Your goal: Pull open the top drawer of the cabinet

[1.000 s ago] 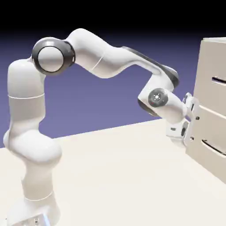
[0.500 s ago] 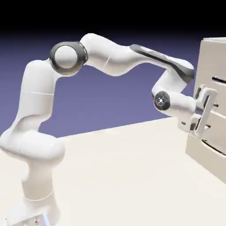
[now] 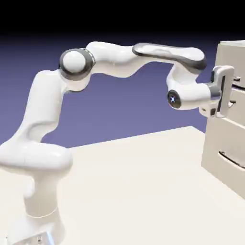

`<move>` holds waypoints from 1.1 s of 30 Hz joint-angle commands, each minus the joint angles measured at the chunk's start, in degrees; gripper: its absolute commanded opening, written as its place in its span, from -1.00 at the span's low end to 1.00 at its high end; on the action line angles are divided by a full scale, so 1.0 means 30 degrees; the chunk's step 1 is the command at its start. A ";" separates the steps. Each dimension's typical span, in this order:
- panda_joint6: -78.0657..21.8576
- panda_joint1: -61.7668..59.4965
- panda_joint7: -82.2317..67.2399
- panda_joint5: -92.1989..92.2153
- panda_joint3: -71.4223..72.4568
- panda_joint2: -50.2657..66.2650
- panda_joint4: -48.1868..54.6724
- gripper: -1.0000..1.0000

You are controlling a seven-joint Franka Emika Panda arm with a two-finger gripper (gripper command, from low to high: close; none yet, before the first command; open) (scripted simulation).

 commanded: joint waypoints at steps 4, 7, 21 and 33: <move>0.0529 -0.1923 0.1619 -0.0457 0.1112 0.1605 0.2475 0.00; 0.0353 -0.1437 0.1215 -0.0315 0.0842 0.1208 0.1785 -1.00; -0.1023 0.7486 -0.4625 0.1047 -0.5475 -0.4554 -0.6636 -1.00; -0.2010 1.5701 -0.4358 0.0733 -1.3462 -0.4085 -1.0896 -1.00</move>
